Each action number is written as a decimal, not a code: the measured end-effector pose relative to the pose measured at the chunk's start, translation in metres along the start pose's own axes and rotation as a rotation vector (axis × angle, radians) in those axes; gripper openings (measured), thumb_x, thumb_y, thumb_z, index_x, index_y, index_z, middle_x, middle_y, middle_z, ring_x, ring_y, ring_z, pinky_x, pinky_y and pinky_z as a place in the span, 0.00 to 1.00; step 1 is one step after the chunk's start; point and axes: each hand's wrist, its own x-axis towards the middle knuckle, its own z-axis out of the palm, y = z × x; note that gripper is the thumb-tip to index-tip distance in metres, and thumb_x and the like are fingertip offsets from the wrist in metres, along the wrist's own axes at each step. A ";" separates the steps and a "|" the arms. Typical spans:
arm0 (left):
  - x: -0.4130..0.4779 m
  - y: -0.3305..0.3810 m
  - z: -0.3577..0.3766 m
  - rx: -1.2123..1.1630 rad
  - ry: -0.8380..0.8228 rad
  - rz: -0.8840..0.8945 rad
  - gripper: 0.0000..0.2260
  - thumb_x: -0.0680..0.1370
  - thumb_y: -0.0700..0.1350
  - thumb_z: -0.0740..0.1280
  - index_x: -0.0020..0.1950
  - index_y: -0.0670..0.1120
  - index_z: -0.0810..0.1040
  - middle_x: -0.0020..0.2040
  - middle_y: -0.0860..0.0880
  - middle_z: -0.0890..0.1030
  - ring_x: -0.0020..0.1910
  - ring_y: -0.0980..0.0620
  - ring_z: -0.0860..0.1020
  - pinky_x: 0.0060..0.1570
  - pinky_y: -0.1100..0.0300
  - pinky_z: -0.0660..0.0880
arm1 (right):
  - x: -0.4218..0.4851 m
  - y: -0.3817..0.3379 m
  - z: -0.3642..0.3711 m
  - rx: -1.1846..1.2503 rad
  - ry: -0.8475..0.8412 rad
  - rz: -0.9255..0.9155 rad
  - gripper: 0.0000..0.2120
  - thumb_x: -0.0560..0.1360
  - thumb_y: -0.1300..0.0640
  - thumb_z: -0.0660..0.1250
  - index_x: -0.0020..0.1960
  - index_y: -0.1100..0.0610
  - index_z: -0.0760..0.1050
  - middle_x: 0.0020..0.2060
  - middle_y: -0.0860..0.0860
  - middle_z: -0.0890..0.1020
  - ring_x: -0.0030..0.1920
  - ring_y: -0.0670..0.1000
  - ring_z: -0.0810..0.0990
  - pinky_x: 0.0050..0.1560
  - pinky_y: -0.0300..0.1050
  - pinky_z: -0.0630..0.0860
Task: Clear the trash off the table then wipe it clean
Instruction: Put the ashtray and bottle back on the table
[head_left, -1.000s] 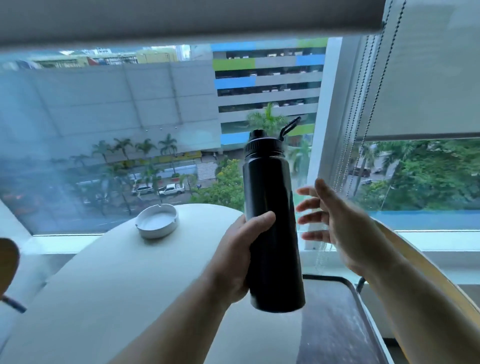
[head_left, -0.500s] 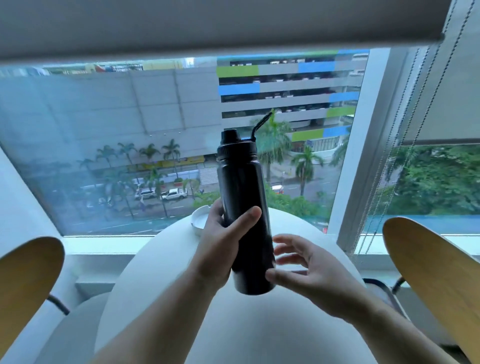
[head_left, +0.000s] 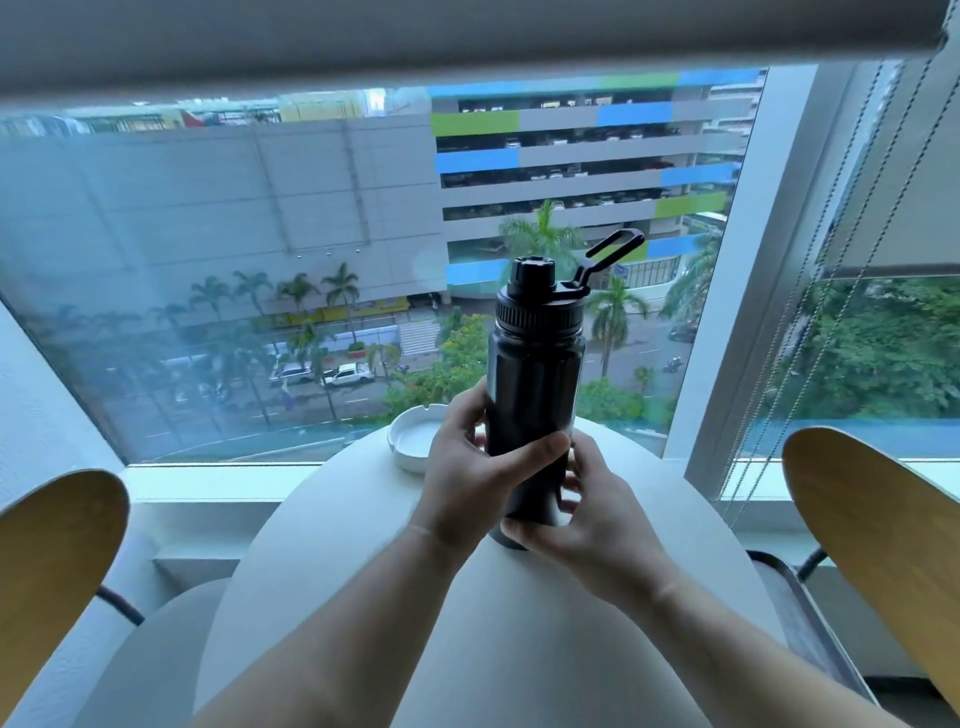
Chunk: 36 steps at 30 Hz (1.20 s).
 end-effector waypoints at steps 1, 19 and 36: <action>0.003 0.000 -0.001 0.062 0.000 0.020 0.25 0.65 0.48 0.84 0.59 0.49 0.83 0.59 0.39 0.82 0.56 0.36 0.83 0.58 0.36 0.81 | 0.004 0.002 -0.001 0.004 0.005 -0.001 0.35 0.65 0.52 0.83 0.66 0.39 0.68 0.56 0.40 0.83 0.57 0.40 0.81 0.56 0.42 0.82; 0.028 -0.041 -0.109 0.972 0.166 -0.077 0.44 0.61 0.61 0.76 0.76 0.54 0.70 0.73 0.52 0.72 0.73 0.48 0.69 0.74 0.55 0.65 | 0.081 0.024 0.018 0.009 0.028 -0.012 0.37 0.62 0.49 0.81 0.66 0.43 0.67 0.55 0.40 0.82 0.57 0.43 0.81 0.58 0.52 0.82; 0.055 -0.060 -0.105 0.831 0.184 -0.171 0.35 0.60 0.53 0.77 0.68 0.54 0.74 0.59 0.53 0.78 0.57 0.51 0.78 0.59 0.56 0.76 | 0.130 0.027 0.024 -0.033 0.071 0.029 0.30 0.67 0.56 0.80 0.62 0.47 0.68 0.46 0.40 0.81 0.45 0.37 0.81 0.48 0.38 0.79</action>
